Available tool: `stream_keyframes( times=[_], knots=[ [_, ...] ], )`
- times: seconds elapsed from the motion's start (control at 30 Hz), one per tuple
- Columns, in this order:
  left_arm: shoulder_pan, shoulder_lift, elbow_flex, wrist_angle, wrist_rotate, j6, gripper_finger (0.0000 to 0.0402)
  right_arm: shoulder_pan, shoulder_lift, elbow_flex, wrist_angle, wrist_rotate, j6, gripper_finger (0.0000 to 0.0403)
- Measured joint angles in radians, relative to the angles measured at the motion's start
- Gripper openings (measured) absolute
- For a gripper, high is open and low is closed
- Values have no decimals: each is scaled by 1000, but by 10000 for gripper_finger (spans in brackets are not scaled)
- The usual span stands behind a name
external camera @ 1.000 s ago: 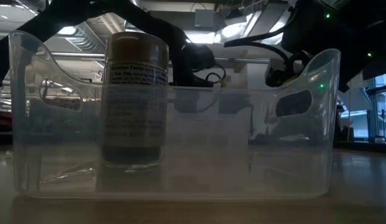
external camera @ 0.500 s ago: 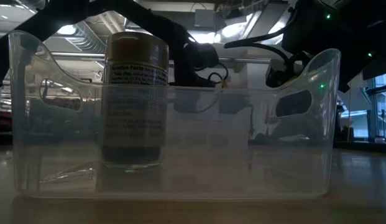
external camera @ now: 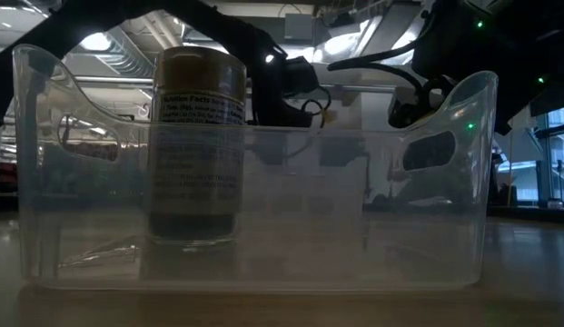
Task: Sort spices by type
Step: Put the left black seasoning can into the white bin, then put the left gold seasoning bottle into the bottom transparent bin
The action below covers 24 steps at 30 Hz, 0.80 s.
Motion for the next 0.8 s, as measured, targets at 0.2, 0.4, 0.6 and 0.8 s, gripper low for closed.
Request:
stream_keyframes(
  times=[0.2, 0.4, 0.6, 0.8],
  knots=[
    [25, -5, 0, -13, 82, -11, 324, 0, 0, 0, 0, -4, 0, 225],
    [4, -57, 0, -44, 82, -13, 324, 0, 0, 0, -1, -3, 0, 225],
    [-66, -180, 0, -104, 86, -135, 324, 0, 0, 0, 0, -6, 2, 225],
    [-168, -310, 0, -270, 129, -332, 324, 0, 0, 0, -7, -72, 9, 225]
  ],
)
